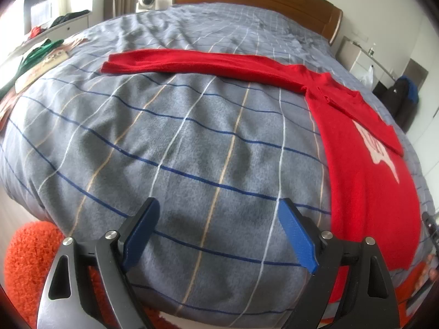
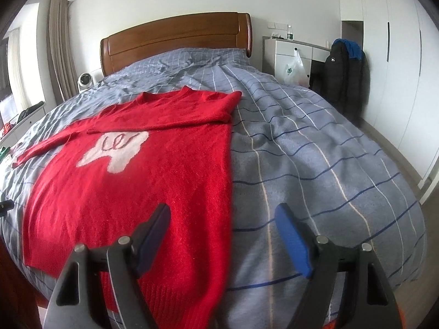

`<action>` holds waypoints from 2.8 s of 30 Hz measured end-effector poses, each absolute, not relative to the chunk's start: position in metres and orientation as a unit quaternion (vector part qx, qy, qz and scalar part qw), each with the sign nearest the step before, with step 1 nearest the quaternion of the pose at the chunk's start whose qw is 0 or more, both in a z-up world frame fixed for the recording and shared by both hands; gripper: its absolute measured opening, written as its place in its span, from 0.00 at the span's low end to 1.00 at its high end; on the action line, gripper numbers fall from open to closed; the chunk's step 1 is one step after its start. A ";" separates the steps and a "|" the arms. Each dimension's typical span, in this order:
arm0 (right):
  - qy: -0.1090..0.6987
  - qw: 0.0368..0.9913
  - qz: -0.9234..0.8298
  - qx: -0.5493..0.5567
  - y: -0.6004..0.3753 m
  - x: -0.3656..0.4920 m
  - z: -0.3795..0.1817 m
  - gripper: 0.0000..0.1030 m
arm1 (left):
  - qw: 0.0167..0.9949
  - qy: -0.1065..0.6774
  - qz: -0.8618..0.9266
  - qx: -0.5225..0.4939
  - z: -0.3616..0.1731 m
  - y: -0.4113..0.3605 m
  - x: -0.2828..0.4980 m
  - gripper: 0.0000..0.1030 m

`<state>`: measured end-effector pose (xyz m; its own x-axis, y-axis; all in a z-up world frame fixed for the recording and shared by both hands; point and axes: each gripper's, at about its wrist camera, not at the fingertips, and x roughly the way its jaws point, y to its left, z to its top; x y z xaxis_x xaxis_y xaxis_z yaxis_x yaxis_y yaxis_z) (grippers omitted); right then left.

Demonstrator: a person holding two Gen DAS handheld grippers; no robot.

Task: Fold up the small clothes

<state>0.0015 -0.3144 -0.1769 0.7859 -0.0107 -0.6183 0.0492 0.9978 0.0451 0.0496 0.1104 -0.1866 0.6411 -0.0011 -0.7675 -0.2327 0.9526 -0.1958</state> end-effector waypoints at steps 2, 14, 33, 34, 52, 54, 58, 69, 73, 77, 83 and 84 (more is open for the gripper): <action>0.325 0.945 -0.017 0.029 -0.314 0.001 -0.176 0.76 | 0.895 0.419 0.065 -0.140 -0.187 0.111 0.050 0.87; 0.324 0.946 -0.017 0.027 -0.315 0.002 -0.176 0.76 | 0.894 0.421 0.067 -0.140 -0.187 0.111 0.050 0.87; 0.319 0.947 -0.018 0.024 -0.316 0.001 -0.174 0.76 | 0.893 0.422 0.070 -0.141 -0.189 0.111 0.050 0.87; 0.319 0.947 -0.018 0.024 -0.317 0.001 -0.174 0.76 | 0.893 0.422 0.070 -0.141 -0.189 0.111 0.050 0.87; 0.316 0.948 -0.019 0.024 -0.317 0.001 -0.173 0.76 | 0.893 0.422 0.071 -0.142 -0.189 0.111 0.050 0.87; 0.316 0.948 -0.019 0.024 -0.317 0.001 -0.173 0.76 | 0.892 0.422 0.072 -0.142 -0.189 0.111 0.050 0.87; 0.315 0.948 -0.019 0.023 -0.317 0.001 -0.172 0.76 | 0.892 0.423 0.072 -0.142 -0.189 0.111 0.050 0.87; 0.313 0.949 -0.021 0.023 -0.318 -0.001 -0.171 0.76 | 0.882 0.395 0.054 -0.252 -0.152 0.173 0.063 0.90; 0.318 0.947 -0.018 0.026 -0.320 0.002 -0.174 0.76 | 0.880 0.369 0.097 -0.283 -0.134 0.236 0.104 0.91; 0.317 0.948 -0.016 0.026 -0.319 0.003 -0.173 0.76 | 0.855 0.396 0.151 -0.299 -0.153 0.283 0.155 0.88; 0.320 0.947 -0.018 0.023 -0.319 0.003 -0.175 0.76 | 0.838 0.423 0.174 -0.297 -0.177 0.292 0.200 0.03; 0.321 0.946 -0.017 0.024 -0.319 0.004 -0.175 0.76 | 0.842 0.422 0.193 -0.274 -0.172 0.288 0.202 0.05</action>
